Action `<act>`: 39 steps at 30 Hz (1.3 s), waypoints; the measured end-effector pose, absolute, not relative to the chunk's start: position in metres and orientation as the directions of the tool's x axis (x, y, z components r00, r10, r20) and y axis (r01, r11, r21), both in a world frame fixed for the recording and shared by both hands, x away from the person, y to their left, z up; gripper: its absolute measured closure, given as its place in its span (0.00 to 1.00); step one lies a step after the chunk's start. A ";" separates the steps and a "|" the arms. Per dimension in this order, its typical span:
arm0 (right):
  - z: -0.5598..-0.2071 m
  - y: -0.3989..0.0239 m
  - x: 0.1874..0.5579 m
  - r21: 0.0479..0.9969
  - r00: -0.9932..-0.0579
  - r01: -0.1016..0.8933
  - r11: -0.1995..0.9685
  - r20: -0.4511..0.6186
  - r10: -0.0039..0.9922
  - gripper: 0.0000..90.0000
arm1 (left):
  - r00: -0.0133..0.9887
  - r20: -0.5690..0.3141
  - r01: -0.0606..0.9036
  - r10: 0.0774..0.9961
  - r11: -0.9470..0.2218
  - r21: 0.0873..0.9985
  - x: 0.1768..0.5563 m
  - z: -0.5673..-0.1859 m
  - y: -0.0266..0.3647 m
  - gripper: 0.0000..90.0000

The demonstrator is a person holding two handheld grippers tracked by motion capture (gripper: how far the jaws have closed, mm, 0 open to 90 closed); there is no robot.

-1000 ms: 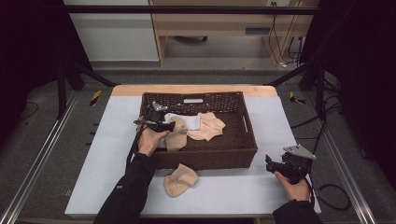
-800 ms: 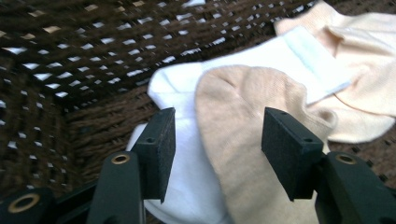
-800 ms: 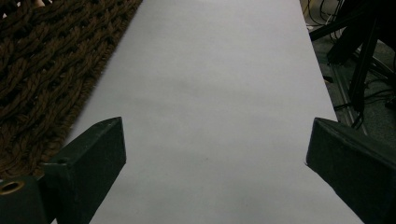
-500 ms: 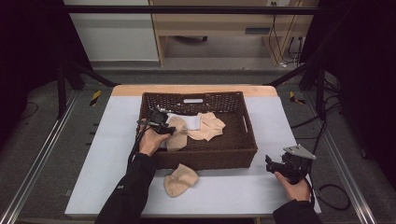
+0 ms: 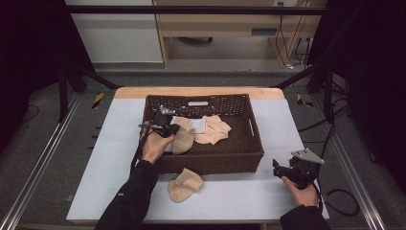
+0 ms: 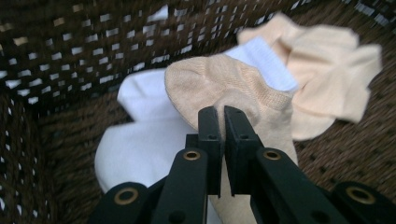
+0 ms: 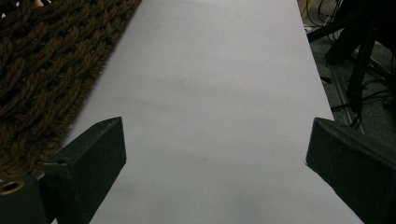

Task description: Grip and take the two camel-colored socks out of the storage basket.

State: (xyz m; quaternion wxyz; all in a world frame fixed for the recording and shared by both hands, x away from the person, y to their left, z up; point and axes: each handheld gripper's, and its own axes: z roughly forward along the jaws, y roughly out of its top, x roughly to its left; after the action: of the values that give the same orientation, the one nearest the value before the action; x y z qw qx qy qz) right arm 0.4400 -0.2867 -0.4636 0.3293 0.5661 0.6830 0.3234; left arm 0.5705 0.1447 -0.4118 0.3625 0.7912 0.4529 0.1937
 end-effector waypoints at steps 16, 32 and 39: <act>-0.462 -0.288 0.439 0.820 -0.136 0.555 0.143 -0.079 0.987 0.06 | 0.542 -0.108 0.413 0.833 -0.152 0.898 0.554 -0.375 0.154 0.95; -0.462 -0.291 0.437 0.820 -0.126 0.557 0.128 -0.069 0.990 0.06 | 0.629 -0.086 0.238 0.772 -0.086 0.968 0.504 -0.316 0.158 0.95; -0.462 -0.291 0.437 0.821 -0.126 0.556 0.131 -0.073 0.989 0.06 | 0.683 -0.055 0.171 0.729 -0.086 0.981 0.468 -0.296 0.164 0.95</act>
State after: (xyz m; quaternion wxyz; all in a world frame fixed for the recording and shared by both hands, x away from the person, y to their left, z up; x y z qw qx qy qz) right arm 0.4371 -0.2909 -0.4615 0.3313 0.5722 0.6751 0.3272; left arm 0.4681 0.1640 -0.2958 0.5943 0.6987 0.3219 0.2346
